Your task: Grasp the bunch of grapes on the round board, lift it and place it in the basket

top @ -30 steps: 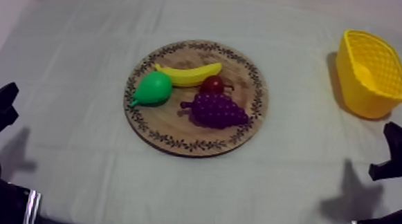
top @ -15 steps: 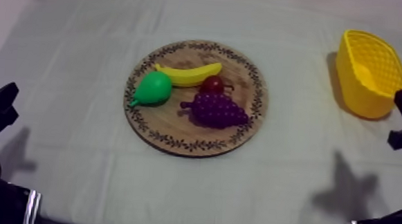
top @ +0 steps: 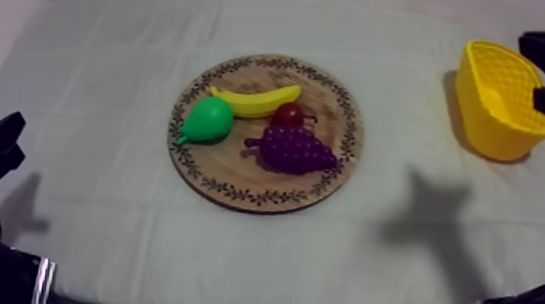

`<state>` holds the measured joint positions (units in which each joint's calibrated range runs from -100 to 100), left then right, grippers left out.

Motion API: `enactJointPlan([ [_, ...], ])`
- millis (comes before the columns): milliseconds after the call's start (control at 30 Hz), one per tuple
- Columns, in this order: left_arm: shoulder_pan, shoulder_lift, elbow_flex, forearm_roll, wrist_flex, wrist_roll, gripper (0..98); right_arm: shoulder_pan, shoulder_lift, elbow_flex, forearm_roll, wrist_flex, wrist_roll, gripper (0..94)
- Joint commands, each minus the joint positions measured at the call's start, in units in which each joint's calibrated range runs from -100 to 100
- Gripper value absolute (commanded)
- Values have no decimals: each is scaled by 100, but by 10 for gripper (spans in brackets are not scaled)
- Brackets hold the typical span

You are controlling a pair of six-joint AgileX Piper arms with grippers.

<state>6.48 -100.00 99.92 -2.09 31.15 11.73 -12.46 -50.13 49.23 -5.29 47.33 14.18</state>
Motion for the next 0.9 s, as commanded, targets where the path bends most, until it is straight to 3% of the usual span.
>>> enactJointPlan([
  [0,0,0,-3,-3,-3,1,1,-87,650,-673,-74,234,285,5],
  [433,0,0,-3,-3,-3,1,1,-700,2724,-2900,-203,2031,1110,6],
  [867,0,0,-3,-3,-3,1,1,-1347,4637,-4515,54,3631,1283,7],
])
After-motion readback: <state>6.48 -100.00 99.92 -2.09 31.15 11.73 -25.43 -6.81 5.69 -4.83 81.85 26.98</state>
